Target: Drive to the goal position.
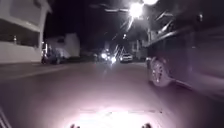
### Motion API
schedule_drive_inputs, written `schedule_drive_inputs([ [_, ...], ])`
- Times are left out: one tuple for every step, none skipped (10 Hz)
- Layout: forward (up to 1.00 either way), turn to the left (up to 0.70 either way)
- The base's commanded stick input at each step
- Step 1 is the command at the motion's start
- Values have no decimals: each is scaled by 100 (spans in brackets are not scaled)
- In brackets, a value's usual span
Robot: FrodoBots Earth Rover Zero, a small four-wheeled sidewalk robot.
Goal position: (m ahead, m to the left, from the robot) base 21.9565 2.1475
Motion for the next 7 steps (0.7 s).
schedule_drive_inputs([
  [70,0],
  [70,0],
  [70,0],
  [70,0],
  [70,0],
  [70,0],
  [70,0],
])
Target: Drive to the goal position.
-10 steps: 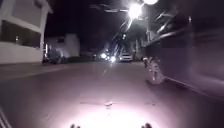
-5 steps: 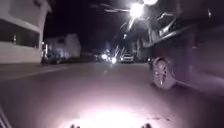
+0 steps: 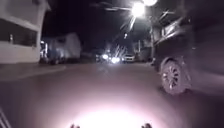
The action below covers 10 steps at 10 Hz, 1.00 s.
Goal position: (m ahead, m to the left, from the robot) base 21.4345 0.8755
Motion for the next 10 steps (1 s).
schedule_drive_inputs([
  [70,0],
  [70,0],
  [70,0],
  [70,0],
  [70,0],
  [70,0],
  [70,0],
  [70,0],
  [70,0],
  [70,0],
])
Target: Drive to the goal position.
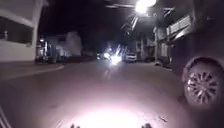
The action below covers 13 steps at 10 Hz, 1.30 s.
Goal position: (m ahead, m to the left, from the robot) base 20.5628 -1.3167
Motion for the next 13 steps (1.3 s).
schedule_drive_inputs([
  [70,0],
  [70,0],
  [70,0],
  [70,0],
  [70,0],
  [70,0],
  [70,-17],
  [70,-32],
  [70,-25],
  [70,0],
  [70,0],
  [70,0],
  [70,0],
])
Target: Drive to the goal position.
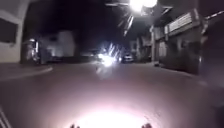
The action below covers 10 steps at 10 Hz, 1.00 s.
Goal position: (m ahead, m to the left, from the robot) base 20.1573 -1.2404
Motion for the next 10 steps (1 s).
schedule_drive_inputs([
  [70,0],
  [70,0],
  [70,0],
  [70,0],
  [70,0],
  [70,0],
  [70,0],
  [70,0],
  [70,-9],
  [70,-23],
])
